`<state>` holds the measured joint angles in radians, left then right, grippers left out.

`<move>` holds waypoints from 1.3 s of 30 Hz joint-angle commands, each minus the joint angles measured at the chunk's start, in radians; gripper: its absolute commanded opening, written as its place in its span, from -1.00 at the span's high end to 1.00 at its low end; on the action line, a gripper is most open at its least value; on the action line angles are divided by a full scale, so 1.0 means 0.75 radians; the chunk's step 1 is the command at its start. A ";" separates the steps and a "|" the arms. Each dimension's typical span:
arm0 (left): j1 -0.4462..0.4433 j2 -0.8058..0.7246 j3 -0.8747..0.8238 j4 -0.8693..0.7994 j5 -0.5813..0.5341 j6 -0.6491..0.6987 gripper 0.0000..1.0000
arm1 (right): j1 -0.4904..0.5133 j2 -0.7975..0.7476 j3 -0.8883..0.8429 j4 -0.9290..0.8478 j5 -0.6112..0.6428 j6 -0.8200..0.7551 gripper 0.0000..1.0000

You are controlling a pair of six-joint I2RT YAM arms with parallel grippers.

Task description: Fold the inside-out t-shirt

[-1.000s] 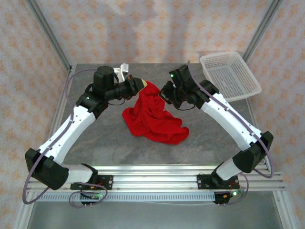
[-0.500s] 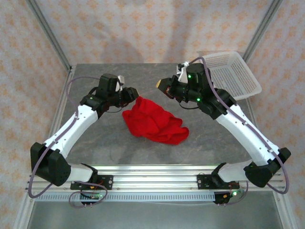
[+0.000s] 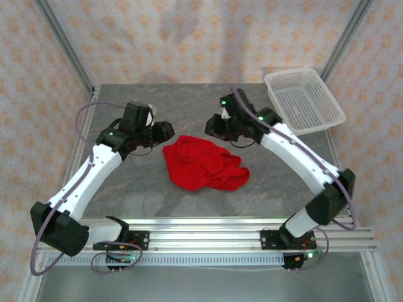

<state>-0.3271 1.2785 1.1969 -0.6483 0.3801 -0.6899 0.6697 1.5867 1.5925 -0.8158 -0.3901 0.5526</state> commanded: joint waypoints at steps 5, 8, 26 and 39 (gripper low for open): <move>-0.002 0.278 0.102 -0.036 -0.070 -0.066 -0.02 | 0.039 0.358 0.185 -0.055 -0.033 -0.076 -0.02; 0.008 0.371 0.169 -0.013 -0.089 -0.085 -0.07 | 0.051 0.510 0.330 -0.128 -0.055 -0.084 -0.12; 0.067 0.663 0.333 0.001 0.045 -0.227 1.00 | 0.023 0.223 -0.062 0.162 -0.212 -0.216 1.00; 0.015 0.481 0.345 0.252 0.374 -0.137 1.00 | 0.052 -0.715 -1.175 0.744 0.030 -0.425 0.37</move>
<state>-0.2844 1.6428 1.4330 -0.5362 0.5911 -0.8658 0.7067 1.1053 0.6998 -0.2768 -0.5030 0.2832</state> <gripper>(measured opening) 0.039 0.282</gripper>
